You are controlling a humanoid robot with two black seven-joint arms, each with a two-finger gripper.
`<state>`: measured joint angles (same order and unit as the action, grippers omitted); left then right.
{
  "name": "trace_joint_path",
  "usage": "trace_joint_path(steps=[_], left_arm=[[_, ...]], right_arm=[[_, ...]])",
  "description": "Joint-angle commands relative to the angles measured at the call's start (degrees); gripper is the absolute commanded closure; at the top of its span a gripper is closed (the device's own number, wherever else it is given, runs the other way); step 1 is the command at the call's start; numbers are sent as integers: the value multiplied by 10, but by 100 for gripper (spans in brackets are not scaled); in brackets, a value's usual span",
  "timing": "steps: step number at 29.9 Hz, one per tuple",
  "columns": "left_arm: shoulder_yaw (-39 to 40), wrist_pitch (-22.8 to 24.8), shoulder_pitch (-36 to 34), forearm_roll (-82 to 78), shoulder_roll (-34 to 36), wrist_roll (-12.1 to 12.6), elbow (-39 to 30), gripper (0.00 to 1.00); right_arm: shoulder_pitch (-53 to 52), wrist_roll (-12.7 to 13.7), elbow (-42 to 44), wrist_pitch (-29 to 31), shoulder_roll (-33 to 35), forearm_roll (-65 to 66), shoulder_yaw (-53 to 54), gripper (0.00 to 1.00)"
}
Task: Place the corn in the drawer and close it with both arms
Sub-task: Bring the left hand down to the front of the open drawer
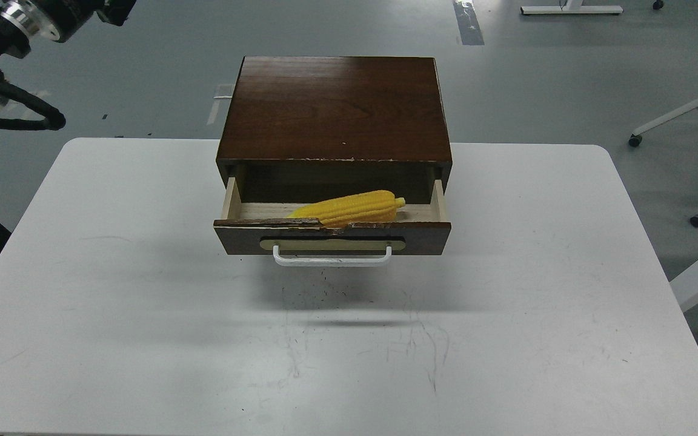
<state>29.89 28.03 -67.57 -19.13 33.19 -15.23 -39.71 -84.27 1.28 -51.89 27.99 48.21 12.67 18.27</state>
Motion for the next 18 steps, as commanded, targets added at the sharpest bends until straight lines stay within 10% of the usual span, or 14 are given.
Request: trace_joint_path(steps=[1,18], left_arm=[[1,0,-1,-84,1,-10,-77,89],[-25,0,19,-547,-7,-48,-435,100]], right_arm=[[33,-1,60,0,0,-110,0,0],[291,-3,267,0,-81,-394,61,0]])
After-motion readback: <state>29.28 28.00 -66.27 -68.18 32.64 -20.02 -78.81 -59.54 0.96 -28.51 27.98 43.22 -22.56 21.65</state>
